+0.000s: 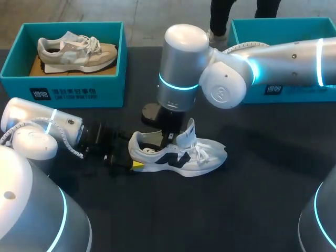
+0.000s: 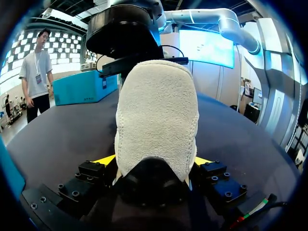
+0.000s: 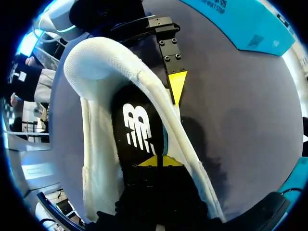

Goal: Take the shoe out of the shoebox, open the shoe tongue, remove and reinsert the insole, then place the shoe into the shoebox

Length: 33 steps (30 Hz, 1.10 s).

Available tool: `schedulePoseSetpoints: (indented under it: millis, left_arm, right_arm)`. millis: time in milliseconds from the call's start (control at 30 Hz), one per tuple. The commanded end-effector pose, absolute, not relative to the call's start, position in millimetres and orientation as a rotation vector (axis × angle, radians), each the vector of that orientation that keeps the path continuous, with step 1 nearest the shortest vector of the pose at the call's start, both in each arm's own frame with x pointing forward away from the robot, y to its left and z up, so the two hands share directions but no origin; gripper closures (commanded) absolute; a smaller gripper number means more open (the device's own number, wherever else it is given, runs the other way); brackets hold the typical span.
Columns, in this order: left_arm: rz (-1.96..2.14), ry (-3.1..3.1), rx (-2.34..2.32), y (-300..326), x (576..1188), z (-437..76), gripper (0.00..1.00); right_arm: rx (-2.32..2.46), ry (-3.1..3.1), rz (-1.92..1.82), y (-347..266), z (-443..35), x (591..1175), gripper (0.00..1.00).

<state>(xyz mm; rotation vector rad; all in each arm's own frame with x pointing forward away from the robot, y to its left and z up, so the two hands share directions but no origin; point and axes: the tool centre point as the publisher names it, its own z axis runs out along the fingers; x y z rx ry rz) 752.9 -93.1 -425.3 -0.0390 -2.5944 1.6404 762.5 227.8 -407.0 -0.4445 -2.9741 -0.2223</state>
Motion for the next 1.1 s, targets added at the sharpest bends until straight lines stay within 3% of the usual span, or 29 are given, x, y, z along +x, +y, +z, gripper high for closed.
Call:
schedulePoseSetpoints:
  millis: [33,467,1100]
  left_arm:
    - [1.637,-2.596,-0.039,-96,756,-430,1.00]
    - [1.637,-2.596,-0.039,-96,756,-430,1.00]
    - [1.637,-2.596,-0.039,-96,756,-430,1.00]
  right_arm:
    - [-0.463,-3.013,-0.273,211,-392,750,1.00]
    - [-0.492,-3.107,-0.334,205,-356,750,1.00]
    - [-0.483,-3.086,-0.517,204,-355,763,1.00]
